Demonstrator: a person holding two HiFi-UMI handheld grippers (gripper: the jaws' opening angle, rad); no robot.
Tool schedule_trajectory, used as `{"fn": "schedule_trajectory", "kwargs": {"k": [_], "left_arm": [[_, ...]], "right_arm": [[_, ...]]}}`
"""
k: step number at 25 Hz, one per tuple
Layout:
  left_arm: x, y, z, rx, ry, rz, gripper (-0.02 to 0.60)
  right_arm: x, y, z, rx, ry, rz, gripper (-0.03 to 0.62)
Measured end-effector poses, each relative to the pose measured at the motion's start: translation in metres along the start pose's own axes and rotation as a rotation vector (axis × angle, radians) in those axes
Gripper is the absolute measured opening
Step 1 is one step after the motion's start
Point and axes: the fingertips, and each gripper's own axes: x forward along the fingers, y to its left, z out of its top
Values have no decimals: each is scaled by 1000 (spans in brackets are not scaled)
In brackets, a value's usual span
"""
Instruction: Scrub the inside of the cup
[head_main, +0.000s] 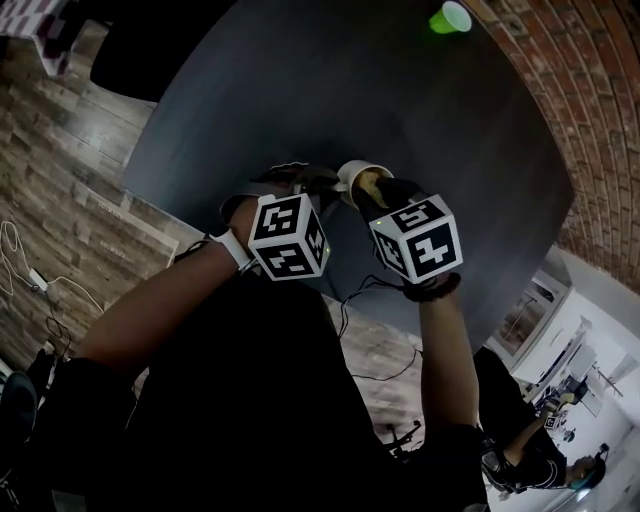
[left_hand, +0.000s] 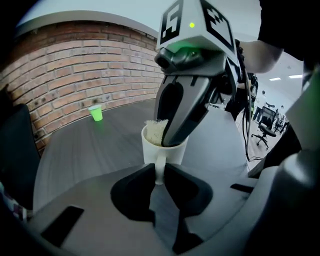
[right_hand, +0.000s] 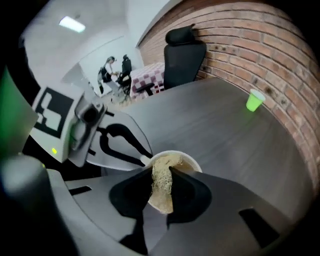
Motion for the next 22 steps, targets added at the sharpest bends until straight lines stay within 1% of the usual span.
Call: {"fn": "schedule_trajectory", "kwargs": {"k": [3, 5, 6, 7, 8, 10, 11, 12, 16, 19, 22], "left_arm": [[1, 1, 1, -3, 2, -2, 69], [2, 2, 2, -6, 2, -1, 69], [2, 3, 2, -7, 3, 0, 69], [2, 3, 3, -9, 3, 0, 69], [2, 2, 3, -11, 2, -3, 69], [1, 1, 5, -13, 0, -9, 69], [0, 1, 5, -13, -1, -11, 69], [-1, 1, 5, -13, -2, -11, 69], [-4, 1, 2, -10, 6, -17, 69], [-5, 2, 1, -3, 13, -16, 69], [-10, 3, 3, -5, -3, -19, 69]], "right_arm": [[-29, 2, 8, 161, -116, 103, 83], [-55, -1, 15, 212, -198, 129, 83], [-69, -3, 19, 211, -236, 118, 83], [-82, -6, 23, 185, -263, 84, 83], [-93, -8, 26, 131, -269, 28, 83], [-102, -11, 24, -22, -211, -106, 83], [-98, -10, 21, -85, -165, -153, 83], [-88, -8, 19, -126, -121, -176, 83], [-33, 7, 11, -197, 18, -165, 83], [-7, 0, 4, -252, 113, -207, 83], [0, -10, 3, -237, 140, -239, 83]]}}
